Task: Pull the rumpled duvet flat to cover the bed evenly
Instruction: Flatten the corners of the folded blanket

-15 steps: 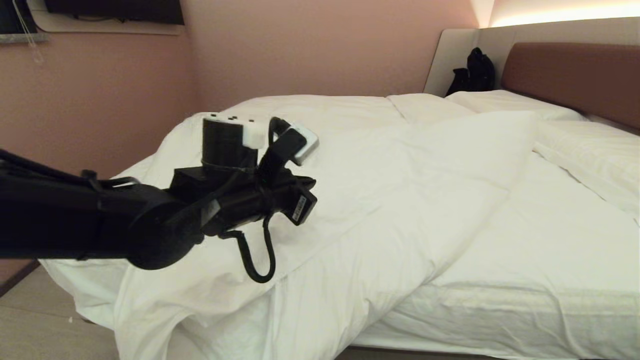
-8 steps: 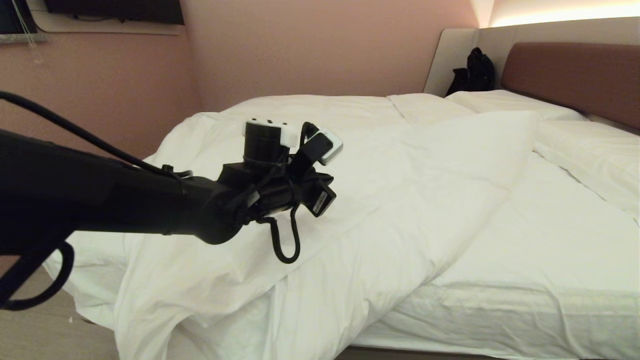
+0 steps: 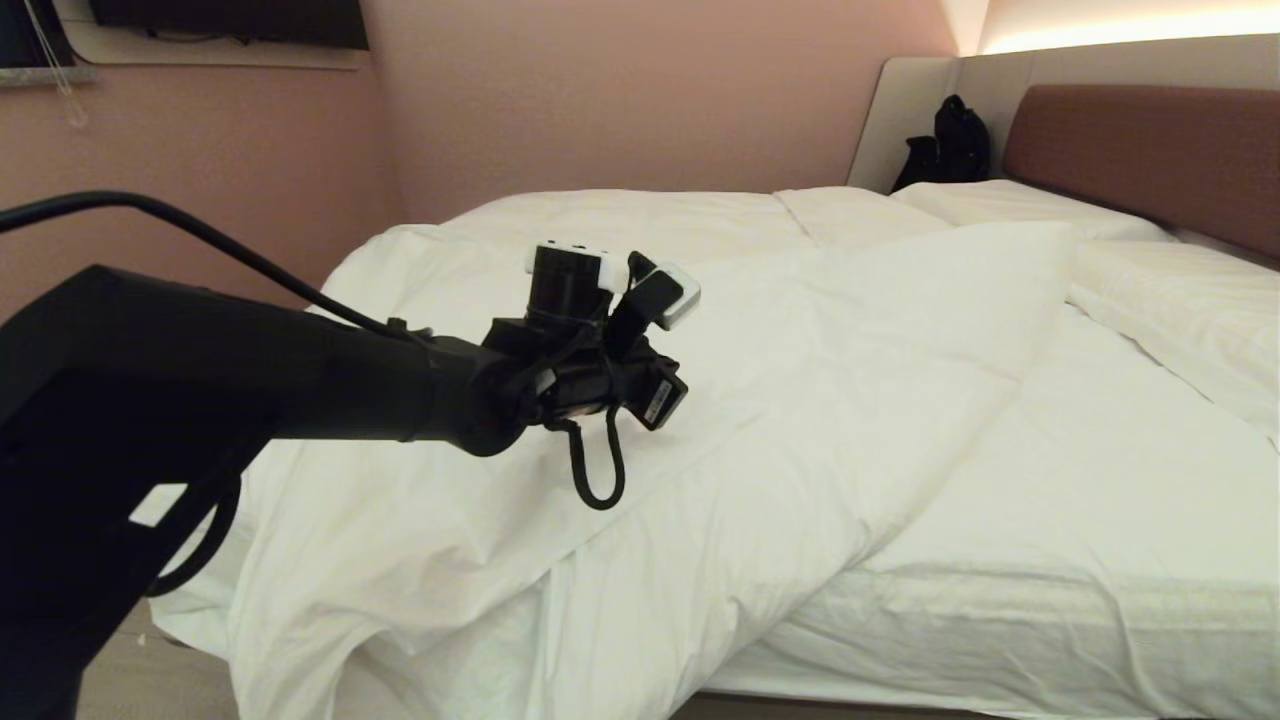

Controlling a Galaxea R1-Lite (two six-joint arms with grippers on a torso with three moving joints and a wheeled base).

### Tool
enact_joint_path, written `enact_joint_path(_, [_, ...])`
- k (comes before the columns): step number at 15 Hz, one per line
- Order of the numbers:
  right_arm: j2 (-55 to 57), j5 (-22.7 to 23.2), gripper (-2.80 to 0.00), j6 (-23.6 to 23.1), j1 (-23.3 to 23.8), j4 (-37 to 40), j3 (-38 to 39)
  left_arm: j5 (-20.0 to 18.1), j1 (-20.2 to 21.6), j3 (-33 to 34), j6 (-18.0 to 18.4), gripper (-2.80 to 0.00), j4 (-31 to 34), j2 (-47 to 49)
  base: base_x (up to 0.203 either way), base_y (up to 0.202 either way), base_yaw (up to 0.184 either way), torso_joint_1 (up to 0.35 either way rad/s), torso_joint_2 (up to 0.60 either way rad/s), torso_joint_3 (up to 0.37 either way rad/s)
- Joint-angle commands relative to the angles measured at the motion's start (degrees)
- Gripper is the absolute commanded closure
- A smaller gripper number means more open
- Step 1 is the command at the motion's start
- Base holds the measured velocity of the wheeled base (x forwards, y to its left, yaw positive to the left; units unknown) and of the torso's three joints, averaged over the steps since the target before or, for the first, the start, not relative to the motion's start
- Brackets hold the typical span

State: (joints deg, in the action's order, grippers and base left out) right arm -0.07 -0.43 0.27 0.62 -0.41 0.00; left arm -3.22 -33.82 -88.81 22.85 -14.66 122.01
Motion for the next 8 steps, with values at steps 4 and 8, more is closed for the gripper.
enact_joint_path(4, [0.07, -0.01, 0.00, 0.00, -0.01, -0.02, 0.00, -1.28, 0.16, -5.42, -0.38, 0.00, 4.80, 0.94, 0.000, 0.000, 0.000, 0.000, 0.00, 0.000])
enact_joint_path(8, [0.07, -0.01, 0.00, 0.00, -0.01, -0.02, 0.00, -4.07, 0.16, -7.97, -0.35, -2.80, 8.12, 0.92, 0.000, 0.000, 0.000, 0.000, 0.00, 0.000])
